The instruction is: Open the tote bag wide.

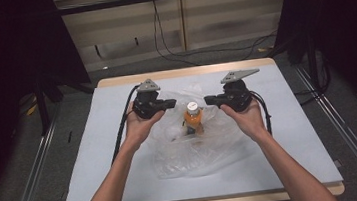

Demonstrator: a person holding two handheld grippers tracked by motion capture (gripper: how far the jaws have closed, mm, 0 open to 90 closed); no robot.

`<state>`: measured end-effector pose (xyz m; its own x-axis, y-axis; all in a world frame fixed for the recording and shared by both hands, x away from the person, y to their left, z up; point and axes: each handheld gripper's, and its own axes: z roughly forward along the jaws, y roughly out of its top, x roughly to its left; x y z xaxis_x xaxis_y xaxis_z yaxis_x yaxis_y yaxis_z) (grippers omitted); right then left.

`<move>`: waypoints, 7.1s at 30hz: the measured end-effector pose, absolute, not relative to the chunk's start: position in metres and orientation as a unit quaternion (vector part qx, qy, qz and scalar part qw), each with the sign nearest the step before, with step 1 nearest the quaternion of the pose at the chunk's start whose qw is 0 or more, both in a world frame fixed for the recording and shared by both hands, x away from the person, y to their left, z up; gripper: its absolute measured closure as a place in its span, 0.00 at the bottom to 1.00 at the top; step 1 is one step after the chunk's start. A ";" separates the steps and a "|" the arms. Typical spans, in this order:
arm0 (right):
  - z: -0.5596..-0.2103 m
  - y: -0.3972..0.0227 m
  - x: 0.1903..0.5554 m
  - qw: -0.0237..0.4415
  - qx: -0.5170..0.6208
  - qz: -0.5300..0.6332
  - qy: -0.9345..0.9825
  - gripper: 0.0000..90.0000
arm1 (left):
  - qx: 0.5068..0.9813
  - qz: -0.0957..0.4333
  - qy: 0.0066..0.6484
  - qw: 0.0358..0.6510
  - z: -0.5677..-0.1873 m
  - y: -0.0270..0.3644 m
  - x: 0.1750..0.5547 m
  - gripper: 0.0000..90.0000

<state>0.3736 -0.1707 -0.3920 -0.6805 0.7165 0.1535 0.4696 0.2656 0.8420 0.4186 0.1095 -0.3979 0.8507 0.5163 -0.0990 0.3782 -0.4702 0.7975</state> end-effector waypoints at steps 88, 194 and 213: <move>-0.457 -0.230 0.352 -0.003 0.337 0.217 0.916 1.00 | 0.958 -0.035 0.137 0.248 -0.457 0.131 0.339 1.00; -0.454 -0.179 0.391 -0.034 0.280 0.227 0.932 1.00 | 0.932 0.009 0.189 0.310 -0.441 0.101 0.378 1.00; -0.460 -0.192 0.422 0.052 0.376 0.220 0.899 1.00 | 0.950 -0.038 0.126 0.284 -0.461 0.106 0.321 1.00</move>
